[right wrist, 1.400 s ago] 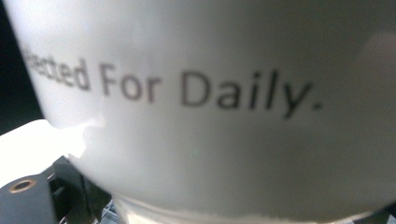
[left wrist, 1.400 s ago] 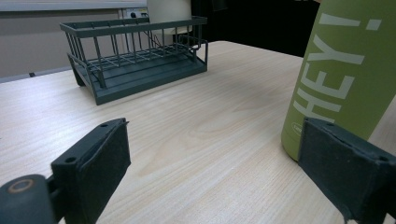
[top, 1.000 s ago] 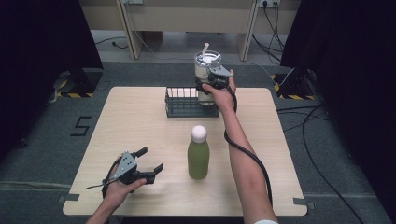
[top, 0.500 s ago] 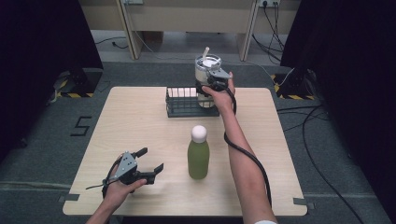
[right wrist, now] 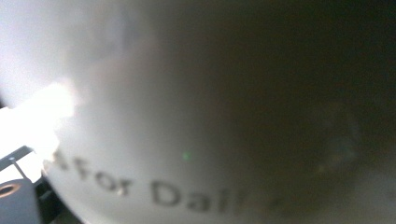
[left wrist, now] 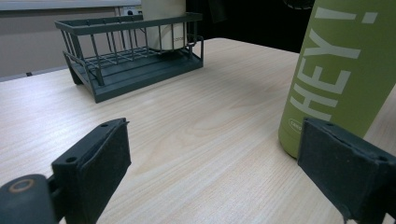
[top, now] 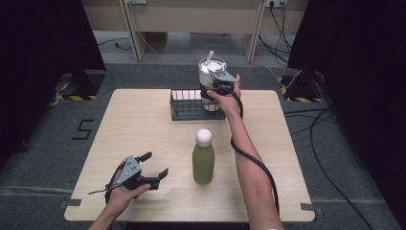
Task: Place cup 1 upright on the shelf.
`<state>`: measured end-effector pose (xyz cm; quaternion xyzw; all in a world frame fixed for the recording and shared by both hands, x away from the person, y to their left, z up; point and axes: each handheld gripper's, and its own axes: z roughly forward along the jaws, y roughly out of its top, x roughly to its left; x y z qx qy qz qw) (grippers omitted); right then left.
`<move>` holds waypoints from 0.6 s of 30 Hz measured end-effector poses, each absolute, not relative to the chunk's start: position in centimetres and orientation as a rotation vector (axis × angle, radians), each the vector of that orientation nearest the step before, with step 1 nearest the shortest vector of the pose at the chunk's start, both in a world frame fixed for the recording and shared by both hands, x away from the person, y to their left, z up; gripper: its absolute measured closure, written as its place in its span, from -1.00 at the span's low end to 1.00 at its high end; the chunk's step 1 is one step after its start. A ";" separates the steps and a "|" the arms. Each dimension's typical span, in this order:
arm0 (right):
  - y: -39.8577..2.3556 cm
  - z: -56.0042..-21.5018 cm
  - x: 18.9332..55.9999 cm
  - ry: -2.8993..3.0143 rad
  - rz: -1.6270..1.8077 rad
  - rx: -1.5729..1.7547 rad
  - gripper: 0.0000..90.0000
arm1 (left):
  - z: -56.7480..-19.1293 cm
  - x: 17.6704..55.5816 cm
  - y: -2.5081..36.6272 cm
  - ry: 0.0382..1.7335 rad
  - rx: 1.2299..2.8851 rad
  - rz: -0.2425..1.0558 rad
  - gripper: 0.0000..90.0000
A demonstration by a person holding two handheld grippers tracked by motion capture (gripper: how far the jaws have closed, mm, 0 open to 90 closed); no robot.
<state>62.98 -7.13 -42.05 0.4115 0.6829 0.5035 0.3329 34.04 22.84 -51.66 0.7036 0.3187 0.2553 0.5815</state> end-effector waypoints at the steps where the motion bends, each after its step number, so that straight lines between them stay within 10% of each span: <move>1: -7.1 -42.0 62.9 1.782 1.311 1.073 -0.93 | -51.7 34.0 22.8 0.744 1.643 0.597 -0.81; 18: -8.8 -41.9 60.9 1.794 1.322 1.072 -0.97 | -51.4 33.9 22.6 0.724 1.649 0.605 -0.81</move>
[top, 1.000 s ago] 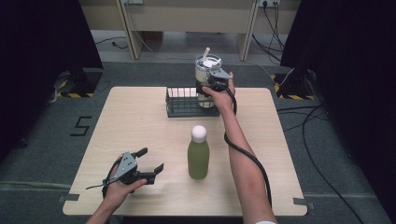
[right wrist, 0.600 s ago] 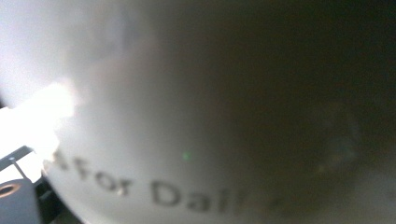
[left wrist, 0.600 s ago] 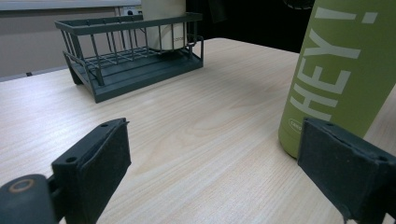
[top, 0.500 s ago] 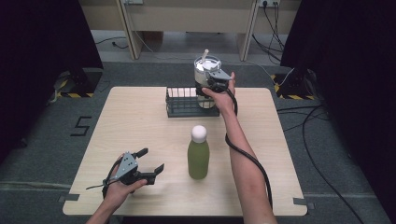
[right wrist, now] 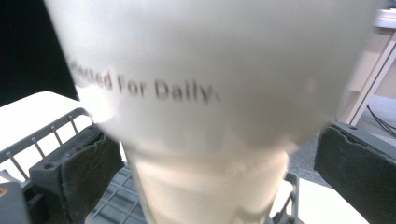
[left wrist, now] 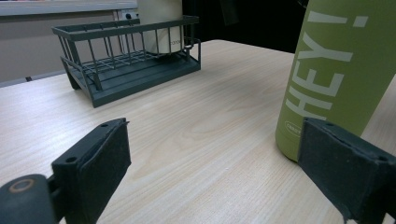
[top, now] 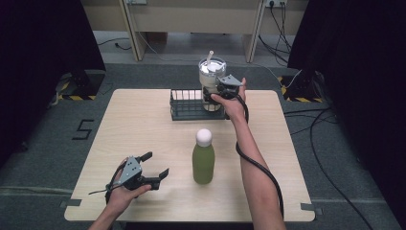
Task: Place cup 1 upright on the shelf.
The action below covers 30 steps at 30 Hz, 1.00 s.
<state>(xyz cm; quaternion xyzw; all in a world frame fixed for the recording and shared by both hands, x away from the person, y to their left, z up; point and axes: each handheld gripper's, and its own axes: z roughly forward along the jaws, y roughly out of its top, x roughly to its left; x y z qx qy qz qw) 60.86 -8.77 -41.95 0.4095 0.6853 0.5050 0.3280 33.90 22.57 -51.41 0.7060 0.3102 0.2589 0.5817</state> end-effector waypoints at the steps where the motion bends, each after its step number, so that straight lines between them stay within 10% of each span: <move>1: -8.9 -42.0 60.7 1.791 1.326 1.074 -0.97 | -51.4 33.9 22.5 0.723 1.650 0.605 -0.81; 30: -13.3 -43.6 53.7 1.749 1.327 1.155 -0.78 | -50.5 33.6 22.0 0.702 1.622 0.608 -0.81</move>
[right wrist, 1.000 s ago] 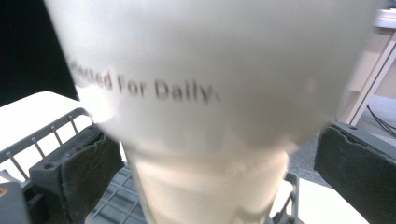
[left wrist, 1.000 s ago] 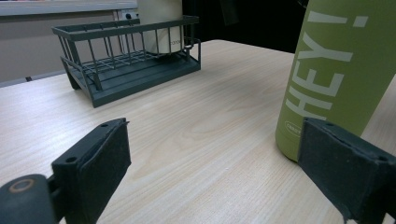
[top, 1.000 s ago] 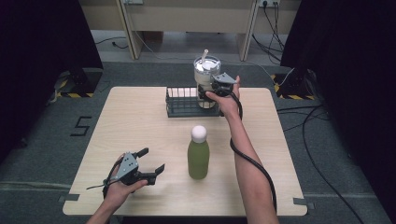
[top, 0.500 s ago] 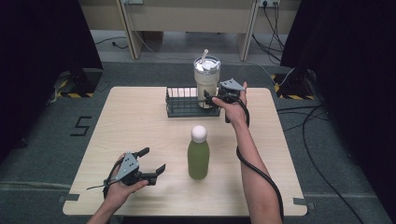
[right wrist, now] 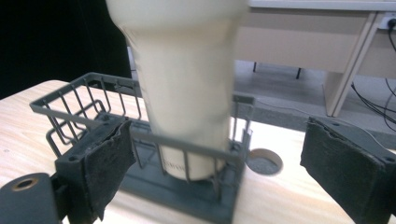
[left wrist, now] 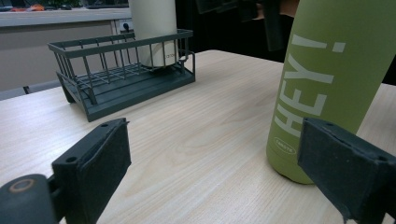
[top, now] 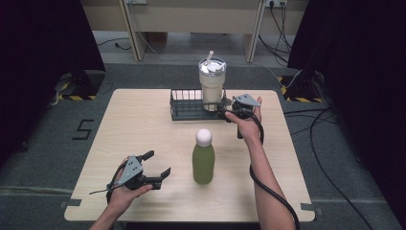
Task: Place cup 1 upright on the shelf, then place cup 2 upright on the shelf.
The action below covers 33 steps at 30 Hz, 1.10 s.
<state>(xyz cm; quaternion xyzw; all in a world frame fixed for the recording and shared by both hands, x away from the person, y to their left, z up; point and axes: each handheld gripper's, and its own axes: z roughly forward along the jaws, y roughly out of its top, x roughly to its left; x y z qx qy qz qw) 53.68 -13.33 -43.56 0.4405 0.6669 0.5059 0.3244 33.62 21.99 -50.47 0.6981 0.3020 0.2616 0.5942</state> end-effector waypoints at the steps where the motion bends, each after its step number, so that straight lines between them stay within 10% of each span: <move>1: -13.7 -43.7 53.4 1.742 1.325 1.162 -0.78 | -50.5 33.6 22.0 0.703 1.622 0.609 -0.81; 33: -22.6 -48.0 45.1 1.601 1.266 1.337 -0.68 | -49.0 33.3 21.6 0.657 1.604 0.648 -0.81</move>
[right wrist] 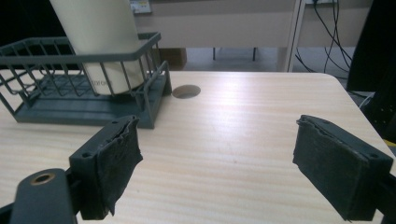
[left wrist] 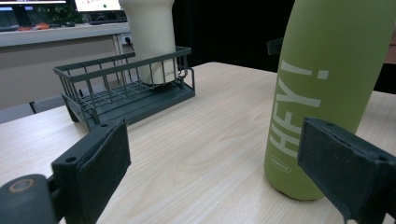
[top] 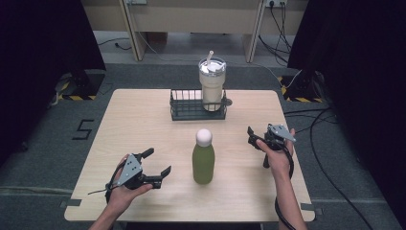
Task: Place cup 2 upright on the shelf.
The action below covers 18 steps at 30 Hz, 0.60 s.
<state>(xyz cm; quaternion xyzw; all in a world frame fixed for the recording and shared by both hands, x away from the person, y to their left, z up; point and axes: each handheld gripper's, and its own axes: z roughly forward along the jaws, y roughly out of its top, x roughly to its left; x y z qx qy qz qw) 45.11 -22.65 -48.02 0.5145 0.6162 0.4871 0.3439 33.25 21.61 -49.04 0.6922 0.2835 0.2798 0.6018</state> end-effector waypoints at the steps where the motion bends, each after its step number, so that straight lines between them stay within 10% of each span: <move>1: -22.8 -48.1 45.0 1.604 1.257 1.330 -0.67 | -49.0 33.3 21.6 0.655 1.604 0.647 -0.81; 18: -23.3 -48.7 44.5 1.603 1.217 1.339 -0.68 | -48.3 33.4 19.9 0.602 1.608 0.595 -0.97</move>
